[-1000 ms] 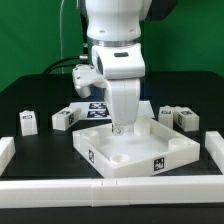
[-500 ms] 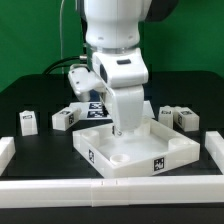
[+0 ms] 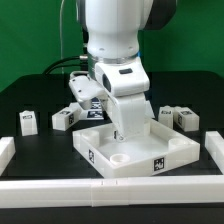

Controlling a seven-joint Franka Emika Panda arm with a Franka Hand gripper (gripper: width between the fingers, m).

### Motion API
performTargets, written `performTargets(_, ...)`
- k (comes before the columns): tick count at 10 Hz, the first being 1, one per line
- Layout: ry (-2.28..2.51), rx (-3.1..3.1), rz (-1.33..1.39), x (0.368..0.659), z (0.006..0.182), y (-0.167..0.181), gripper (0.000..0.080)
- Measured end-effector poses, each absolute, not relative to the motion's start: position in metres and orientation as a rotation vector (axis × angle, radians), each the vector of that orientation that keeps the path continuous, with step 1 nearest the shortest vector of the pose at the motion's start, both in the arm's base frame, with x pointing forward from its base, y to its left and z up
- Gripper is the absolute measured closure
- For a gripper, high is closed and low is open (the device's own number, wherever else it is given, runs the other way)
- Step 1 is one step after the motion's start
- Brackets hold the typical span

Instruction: Assemble one leg

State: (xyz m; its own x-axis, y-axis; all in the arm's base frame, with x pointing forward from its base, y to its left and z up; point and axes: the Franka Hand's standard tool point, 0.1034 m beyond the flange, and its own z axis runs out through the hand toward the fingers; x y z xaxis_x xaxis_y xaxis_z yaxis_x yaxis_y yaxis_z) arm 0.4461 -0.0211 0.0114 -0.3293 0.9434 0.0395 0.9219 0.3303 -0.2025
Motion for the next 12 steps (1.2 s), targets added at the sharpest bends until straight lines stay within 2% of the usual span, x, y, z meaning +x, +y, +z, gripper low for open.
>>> performTargets(1,-2.435,-1.723,0.215,0.4459,0.0111,-0.0213,0.0263)
performTargets(2,-2.435,-1.723,0.215,0.4459,0.0111,-0.0214,0.0436)
performTargets(3,-2.435,-1.723,0.216,0.4458,0.0109,-0.0214,0.0436)
performTargets(4,-2.435,-1.723,0.216,0.4457,0.0109,-0.0214,0.0653)
performTargets(5,-2.439,-1.727,0.210,0.4476,0.0117,-0.0212,0.0719)
performTargets(12,-2.439,-1.728,0.209,0.4479,0.0118,-0.0213,0.0719)
